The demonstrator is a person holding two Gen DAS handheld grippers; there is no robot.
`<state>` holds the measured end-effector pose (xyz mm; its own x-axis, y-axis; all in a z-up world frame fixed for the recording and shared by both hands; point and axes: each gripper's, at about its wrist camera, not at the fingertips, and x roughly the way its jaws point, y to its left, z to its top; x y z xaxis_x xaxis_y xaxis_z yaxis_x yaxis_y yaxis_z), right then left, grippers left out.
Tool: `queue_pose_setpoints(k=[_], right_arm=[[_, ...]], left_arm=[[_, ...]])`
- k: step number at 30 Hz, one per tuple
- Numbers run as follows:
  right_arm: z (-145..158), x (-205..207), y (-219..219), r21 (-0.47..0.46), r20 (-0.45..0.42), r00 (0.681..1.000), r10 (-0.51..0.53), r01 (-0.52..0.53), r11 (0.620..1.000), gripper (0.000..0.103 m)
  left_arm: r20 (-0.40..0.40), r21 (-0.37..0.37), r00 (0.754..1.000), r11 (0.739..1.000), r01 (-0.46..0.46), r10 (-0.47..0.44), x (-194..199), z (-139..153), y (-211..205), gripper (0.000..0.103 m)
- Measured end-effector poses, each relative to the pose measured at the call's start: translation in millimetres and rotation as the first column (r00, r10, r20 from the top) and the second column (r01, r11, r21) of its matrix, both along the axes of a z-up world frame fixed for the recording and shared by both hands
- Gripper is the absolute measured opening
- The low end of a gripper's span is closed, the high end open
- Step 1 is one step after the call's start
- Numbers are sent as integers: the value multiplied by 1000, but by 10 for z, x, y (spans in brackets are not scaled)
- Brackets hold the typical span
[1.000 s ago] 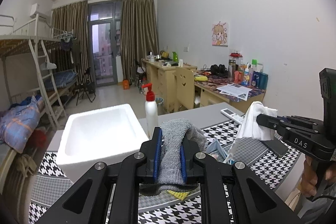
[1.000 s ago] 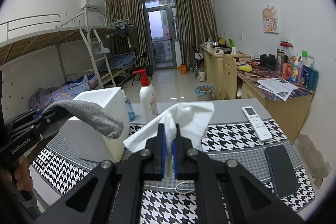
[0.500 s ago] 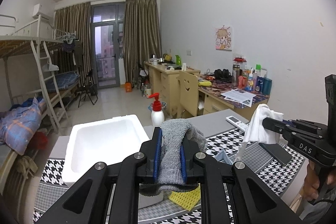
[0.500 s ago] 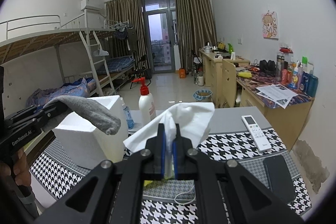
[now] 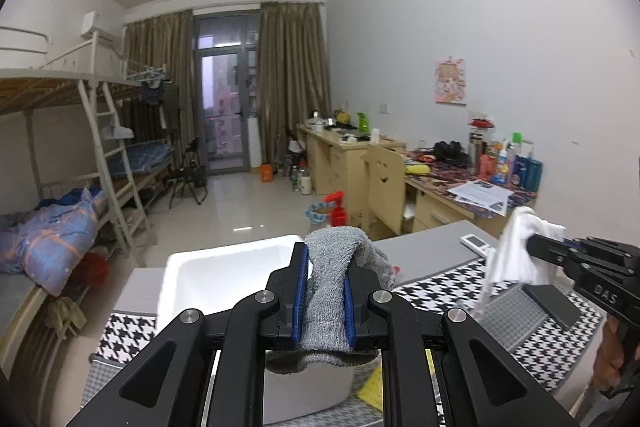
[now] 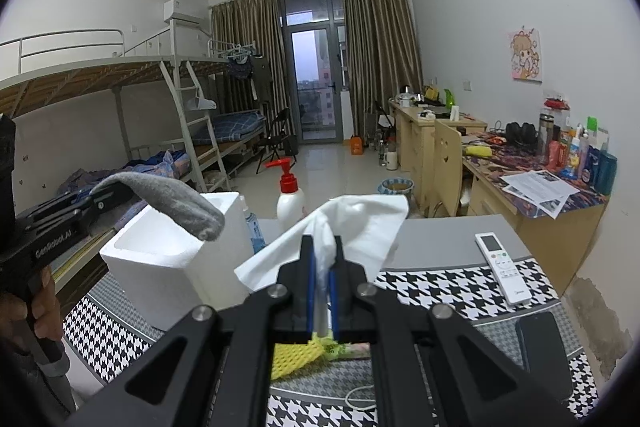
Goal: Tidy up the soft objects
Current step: 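Lift the grey sock with the left tool and carry it over the foam box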
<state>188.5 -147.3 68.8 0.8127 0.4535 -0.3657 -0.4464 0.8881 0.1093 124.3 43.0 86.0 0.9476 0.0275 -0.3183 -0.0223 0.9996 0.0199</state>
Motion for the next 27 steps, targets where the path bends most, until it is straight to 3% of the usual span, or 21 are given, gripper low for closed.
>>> queue_pose_setpoints(k=[12,23,25,27], right_arm=[[11,61,98,2,1,1000,19,-19,1000,8],[2,109,192,-17,-11,1000,19,-19,1000,8],[5,112,207,-22,-12,1000,17,-18,1000,8],[5,115,228,-28,-13,1000,18,-19,999,8]], left_arm=[[-6,-9,991,991,-133,133,159,-41,256,16],[-85,-8,975,978,-209,208,387,-204,469,17],[-95,-13,974,978,-210,208,411,-225,505,19],[-106,-17,972,977,-212,209,429,-246,534,37]])
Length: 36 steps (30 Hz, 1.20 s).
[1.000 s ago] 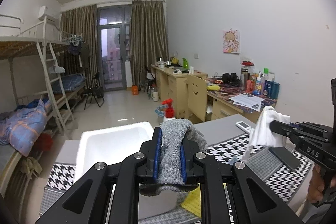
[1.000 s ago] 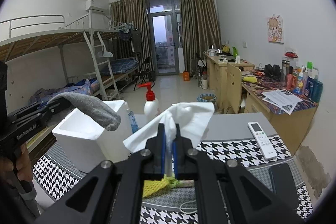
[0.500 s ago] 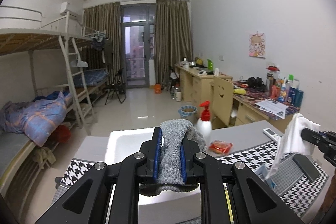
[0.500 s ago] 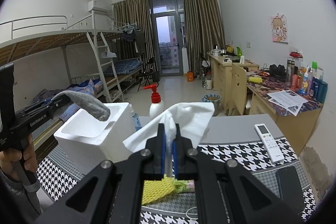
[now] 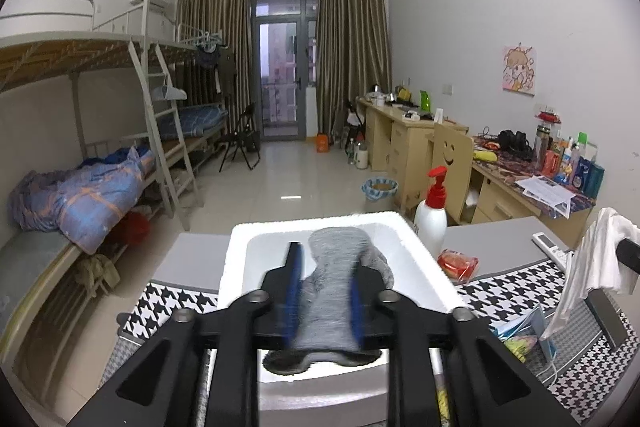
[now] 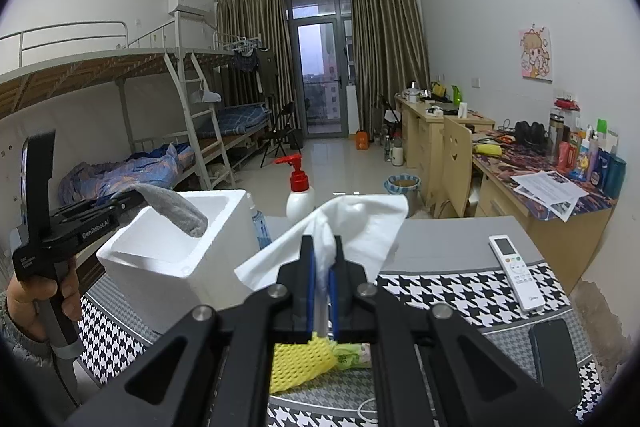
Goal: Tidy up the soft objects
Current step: 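Lift the grey sock with the left tool and carry it over the foam box, then open the left tool to drop the sock into the foam box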
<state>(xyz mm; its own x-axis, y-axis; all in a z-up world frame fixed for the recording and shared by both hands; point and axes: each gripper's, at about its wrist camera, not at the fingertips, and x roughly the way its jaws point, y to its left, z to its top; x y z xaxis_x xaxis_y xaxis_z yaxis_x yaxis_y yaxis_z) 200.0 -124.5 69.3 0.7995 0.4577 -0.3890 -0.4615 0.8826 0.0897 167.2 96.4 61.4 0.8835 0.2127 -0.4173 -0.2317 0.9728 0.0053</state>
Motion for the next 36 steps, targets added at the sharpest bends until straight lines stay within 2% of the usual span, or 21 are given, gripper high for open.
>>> queue_pose_setpoints(k=[2,4,6,8,11,21,36], right_arm=[[3,0,13,-2,0,1000,-1,1,1000,8],[6,8,19,-1,5,1000,2,-2,1000,8],[13,20,44,-4,5,1000,4,-4,1000,8],[15,30,66,-10,6,1000,5,-5,1000,8],[8,42,101,-14,5,1000,10,-10,1000,8],[15,46,141,-22,8,1000,18,-18,1000,8],[152,7,349,-35,41,997,64,-62,997,8]], left_arm=[[3,-7,1000,1000,-9,9,-12,-9,30,57],[16,-8,1000,1000,-15,15,-35,-5,50,64],[11,-8,1000,1000,-10,11,-40,-8,72,80],[13,-3,1000,1000,-16,16,-53,-10,82,91],[8,4,999,999,-41,41,-37,-13,105,92],[-43,46,999,999,1,1,-50,-81,64,95],[12,37,1000,999,-26,25,-263,-15,145,98]])
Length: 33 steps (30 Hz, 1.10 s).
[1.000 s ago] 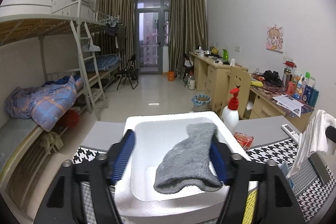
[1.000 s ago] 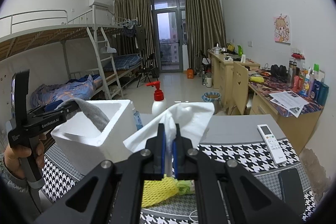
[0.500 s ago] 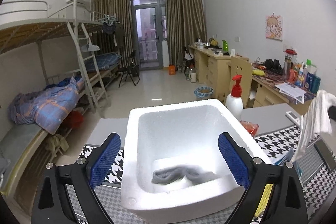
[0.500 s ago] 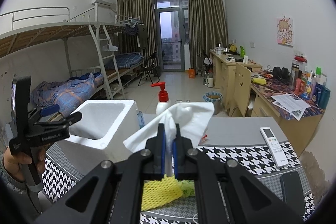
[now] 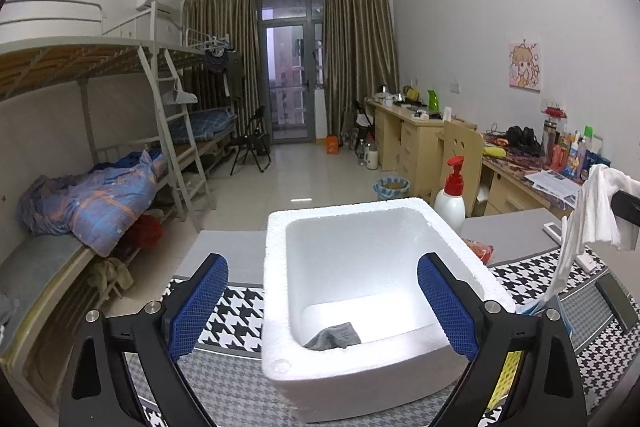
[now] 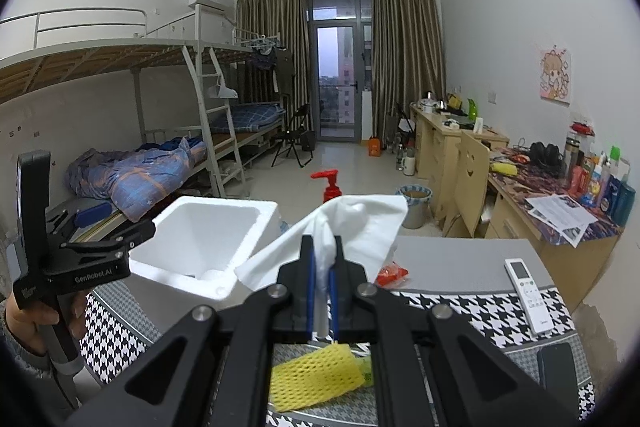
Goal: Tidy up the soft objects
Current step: 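Open the left tool to drop the sock into the foam box, then carry the white mask with the right tool into the foam box and release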
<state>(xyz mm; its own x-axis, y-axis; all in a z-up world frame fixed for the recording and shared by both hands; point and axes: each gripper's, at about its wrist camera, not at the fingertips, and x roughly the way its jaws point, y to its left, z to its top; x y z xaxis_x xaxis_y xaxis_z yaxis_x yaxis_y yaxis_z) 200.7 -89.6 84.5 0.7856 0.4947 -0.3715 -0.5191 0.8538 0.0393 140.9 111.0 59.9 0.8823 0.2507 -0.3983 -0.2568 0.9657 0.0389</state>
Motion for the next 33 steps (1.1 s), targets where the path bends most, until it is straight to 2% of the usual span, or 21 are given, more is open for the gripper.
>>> queue_pose_setpoints(k=[7,26,33], right_arm=[[26,9,85,18,4,1000,31,-31,999,8],[143,48,372,56,9,996,93,-93,994,8],[140,60,484,59,7,992,124,-124,991,8]], left_arm=[[34,-5,999,1000,-18,18,-111,27,51,102],[55,-25,998,999,-36,37,-330,-11,124,102],[58,-61,998,998,-29,33,-411,-44,155,102]])
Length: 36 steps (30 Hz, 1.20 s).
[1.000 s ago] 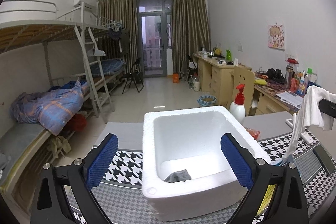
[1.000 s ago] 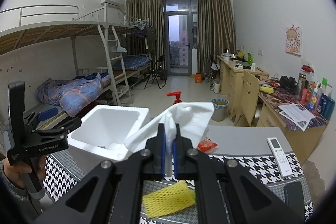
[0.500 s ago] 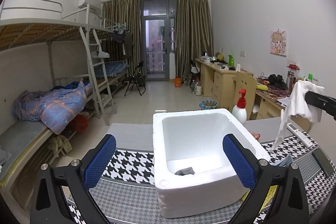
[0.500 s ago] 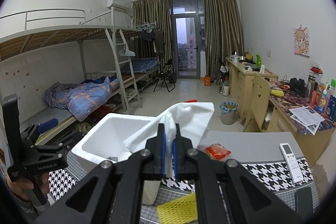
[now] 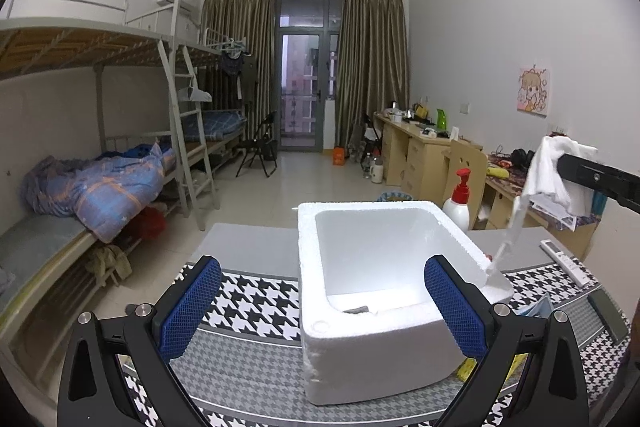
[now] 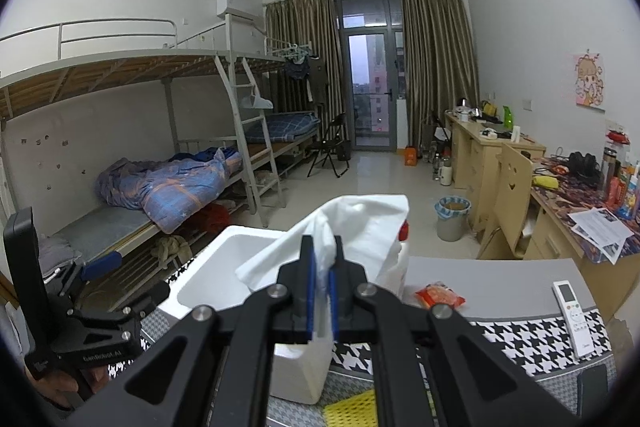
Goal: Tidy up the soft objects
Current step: 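Carry the white mask with the right tool into the foam box and release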
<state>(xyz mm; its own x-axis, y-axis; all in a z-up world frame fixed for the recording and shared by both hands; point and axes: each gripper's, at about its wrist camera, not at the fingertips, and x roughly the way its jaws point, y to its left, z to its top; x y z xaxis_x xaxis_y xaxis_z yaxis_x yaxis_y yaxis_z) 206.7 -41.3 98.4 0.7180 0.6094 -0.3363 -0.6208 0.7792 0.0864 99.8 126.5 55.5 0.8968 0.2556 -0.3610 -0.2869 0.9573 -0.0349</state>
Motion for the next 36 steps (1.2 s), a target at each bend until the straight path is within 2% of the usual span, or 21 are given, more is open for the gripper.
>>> queue_pose_setpoints(k=[10,19,36], right_arm=[[-52,-11,231,-34,-10,999,53,-53,998,8],[-143,86,424,-59,-61,994,90,-93,994,8],[-317,128,724,-189,-143,979,143,-169,967,10]], left_arm=[[2,10,1000,1000,-23,23,-43,-37,93,102],[-6,8,999,999,-47,47,-88,-77,202,102],[-12,-5,999,999,-53,53,-62,-133,254,102]])
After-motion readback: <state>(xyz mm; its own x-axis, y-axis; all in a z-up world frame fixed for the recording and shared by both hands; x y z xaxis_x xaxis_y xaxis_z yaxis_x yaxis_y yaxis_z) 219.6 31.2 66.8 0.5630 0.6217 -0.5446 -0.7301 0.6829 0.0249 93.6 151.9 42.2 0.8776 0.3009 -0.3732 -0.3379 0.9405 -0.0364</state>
